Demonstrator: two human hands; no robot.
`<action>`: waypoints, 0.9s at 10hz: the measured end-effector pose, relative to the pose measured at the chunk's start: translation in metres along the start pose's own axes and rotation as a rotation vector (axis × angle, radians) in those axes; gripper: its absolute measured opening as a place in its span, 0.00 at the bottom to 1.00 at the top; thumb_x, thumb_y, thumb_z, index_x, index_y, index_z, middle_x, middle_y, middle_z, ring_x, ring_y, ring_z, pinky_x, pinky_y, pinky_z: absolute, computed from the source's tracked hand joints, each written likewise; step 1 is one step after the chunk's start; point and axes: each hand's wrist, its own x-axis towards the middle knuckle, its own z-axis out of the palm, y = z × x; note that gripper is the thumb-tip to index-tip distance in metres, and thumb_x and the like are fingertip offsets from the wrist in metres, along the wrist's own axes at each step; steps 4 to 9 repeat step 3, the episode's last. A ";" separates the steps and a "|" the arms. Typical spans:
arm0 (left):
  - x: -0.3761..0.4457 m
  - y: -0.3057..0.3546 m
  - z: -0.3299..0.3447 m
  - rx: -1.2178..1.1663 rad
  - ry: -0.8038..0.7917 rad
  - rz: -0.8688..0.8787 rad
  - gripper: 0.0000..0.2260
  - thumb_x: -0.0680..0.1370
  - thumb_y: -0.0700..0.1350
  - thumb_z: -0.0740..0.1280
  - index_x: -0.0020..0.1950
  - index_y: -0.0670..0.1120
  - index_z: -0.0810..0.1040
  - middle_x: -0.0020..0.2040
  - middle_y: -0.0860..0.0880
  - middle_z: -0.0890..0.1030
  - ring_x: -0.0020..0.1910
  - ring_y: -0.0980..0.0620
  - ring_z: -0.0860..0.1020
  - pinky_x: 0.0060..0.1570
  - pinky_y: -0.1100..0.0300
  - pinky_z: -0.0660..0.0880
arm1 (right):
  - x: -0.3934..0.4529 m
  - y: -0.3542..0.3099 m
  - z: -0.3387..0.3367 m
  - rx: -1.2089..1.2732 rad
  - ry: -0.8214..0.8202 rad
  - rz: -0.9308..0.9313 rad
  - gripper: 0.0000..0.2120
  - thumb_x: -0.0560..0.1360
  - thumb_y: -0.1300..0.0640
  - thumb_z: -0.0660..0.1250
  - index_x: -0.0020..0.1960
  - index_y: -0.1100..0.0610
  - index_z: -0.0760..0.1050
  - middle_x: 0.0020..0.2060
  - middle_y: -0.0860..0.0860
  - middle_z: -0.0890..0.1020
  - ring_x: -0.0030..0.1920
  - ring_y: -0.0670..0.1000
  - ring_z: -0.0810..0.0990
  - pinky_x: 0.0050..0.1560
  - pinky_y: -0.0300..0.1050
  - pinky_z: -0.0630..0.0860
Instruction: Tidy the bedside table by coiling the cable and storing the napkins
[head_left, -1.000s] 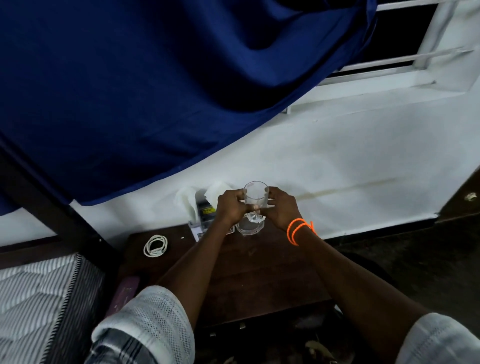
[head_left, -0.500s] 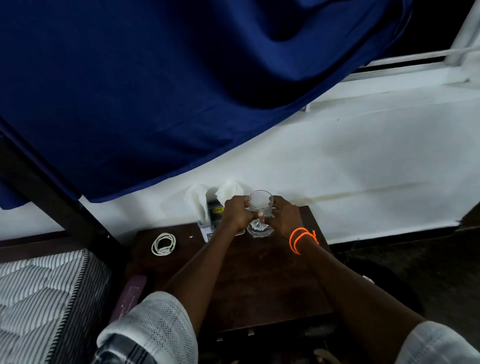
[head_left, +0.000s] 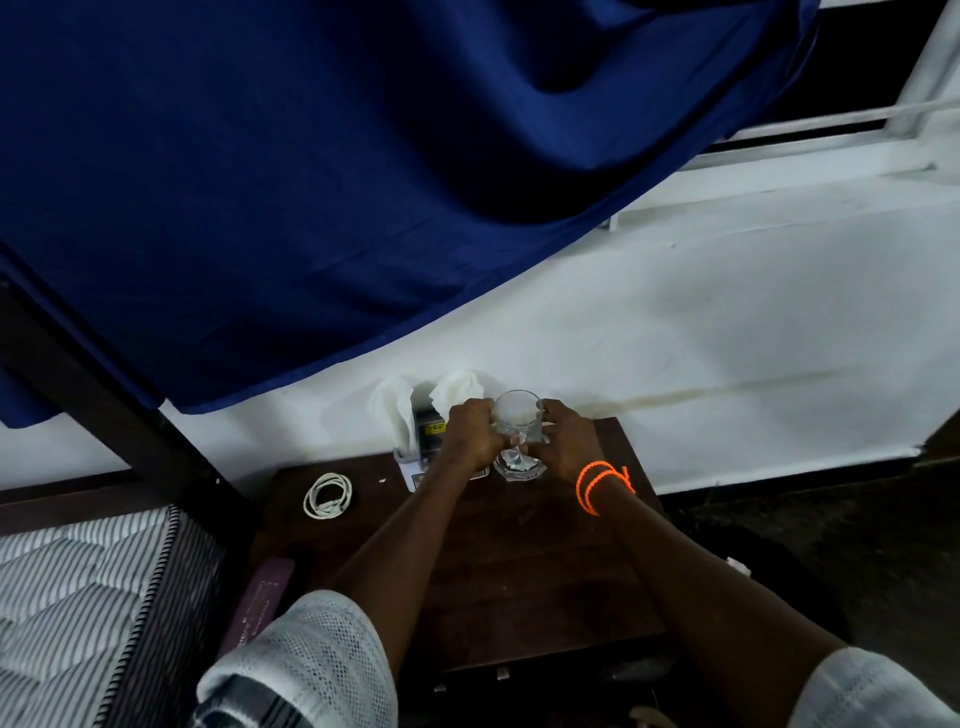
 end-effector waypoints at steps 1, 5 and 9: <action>0.001 -0.001 0.001 0.018 0.016 0.003 0.17 0.66 0.44 0.82 0.50 0.41 0.82 0.49 0.41 0.85 0.50 0.42 0.82 0.42 0.58 0.73 | 0.001 -0.001 -0.002 -0.031 -0.007 0.004 0.34 0.63 0.62 0.83 0.66 0.60 0.75 0.59 0.57 0.83 0.55 0.57 0.84 0.54 0.48 0.81; -0.019 0.009 -0.020 0.019 0.093 0.045 0.32 0.74 0.53 0.76 0.74 0.43 0.73 0.70 0.44 0.78 0.68 0.46 0.76 0.69 0.52 0.72 | -0.013 -0.021 -0.011 -0.086 0.133 -0.066 0.27 0.66 0.58 0.80 0.64 0.57 0.78 0.59 0.55 0.84 0.59 0.57 0.82 0.56 0.40 0.74; -0.019 0.009 -0.020 0.019 0.093 0.045 0.32 0.74 0.53 0.76 0.74 0.43 0.73 0.70 0.44 0.78 0.68 0.46 0.76 0.69 0.52 0.72 | -0.013 -0.021 -0.011 -0.086 0.133 -0.066 0.27 0.66 0.58 0.80 0.64 0.57 0.78 0.59 0.55 0.84 0.59 0.57 0.82 0.56 0.40 0.74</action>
